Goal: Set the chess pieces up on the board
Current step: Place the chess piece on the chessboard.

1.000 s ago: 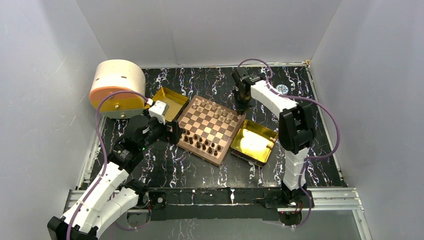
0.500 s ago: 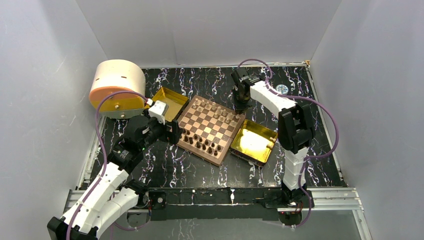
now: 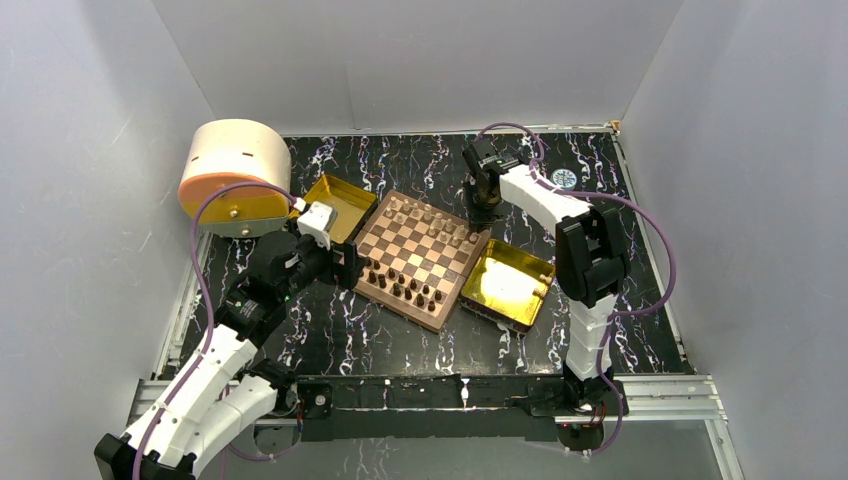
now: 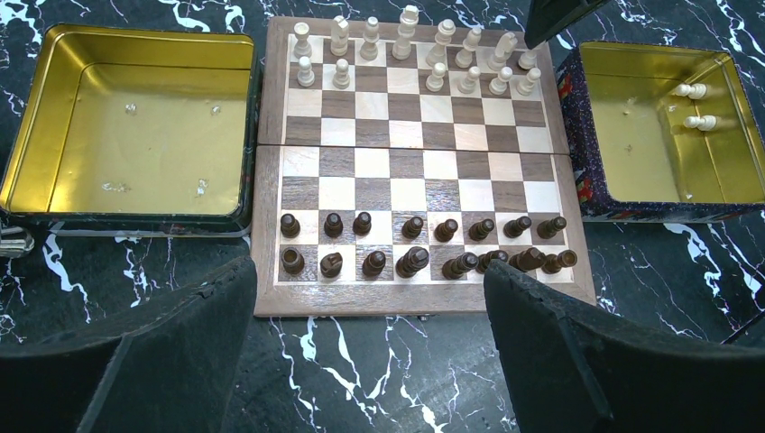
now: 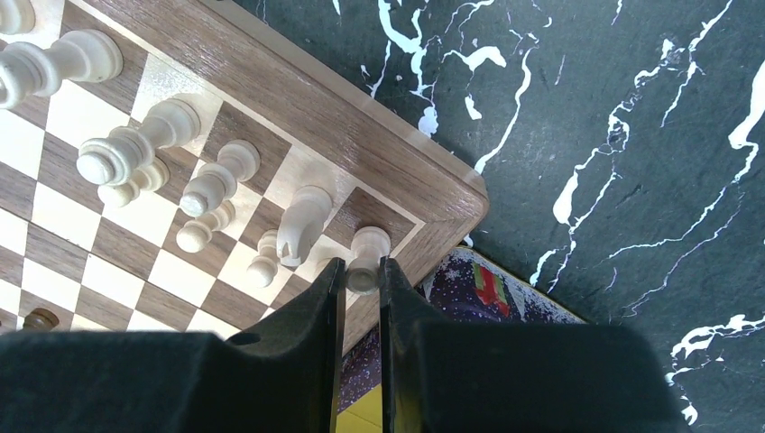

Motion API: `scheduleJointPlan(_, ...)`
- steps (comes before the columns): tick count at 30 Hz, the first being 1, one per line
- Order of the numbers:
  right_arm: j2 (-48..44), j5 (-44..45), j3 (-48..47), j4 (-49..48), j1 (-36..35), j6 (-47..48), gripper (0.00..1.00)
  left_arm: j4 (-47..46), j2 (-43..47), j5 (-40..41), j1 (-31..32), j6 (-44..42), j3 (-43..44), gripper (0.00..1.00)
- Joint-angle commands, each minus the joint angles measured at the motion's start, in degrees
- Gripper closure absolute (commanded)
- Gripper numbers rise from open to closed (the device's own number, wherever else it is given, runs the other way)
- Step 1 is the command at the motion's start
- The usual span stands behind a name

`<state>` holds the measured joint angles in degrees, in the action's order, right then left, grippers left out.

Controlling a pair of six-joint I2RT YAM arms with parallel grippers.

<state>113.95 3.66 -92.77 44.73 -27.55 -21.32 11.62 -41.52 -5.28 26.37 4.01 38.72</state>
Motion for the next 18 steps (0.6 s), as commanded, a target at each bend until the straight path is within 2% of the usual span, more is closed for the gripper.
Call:
scheduleJointPlan(1, -0.48, -0.37, 0.76, -1.76, -0.15, -0.95, 0.81, -0.28, 0.84, 0.61, -0.18, -0.76, -0.40, 0.06)
scheduleJointPlan(12, -0.57, -0.16, 2.13, -3.06, -0.14, -1.07, 0.81, -0.26, 1.10, 0.64, -0.18, -0.91, -0.44, 0.06)
scheduleJointPlan(18, -0.57, 0.16, 1.96, -2.43, -0.16, -1.09, 0.76, -0.27, 1.17, 0.64, -0.18, -0.89, -0.41, 0.06)
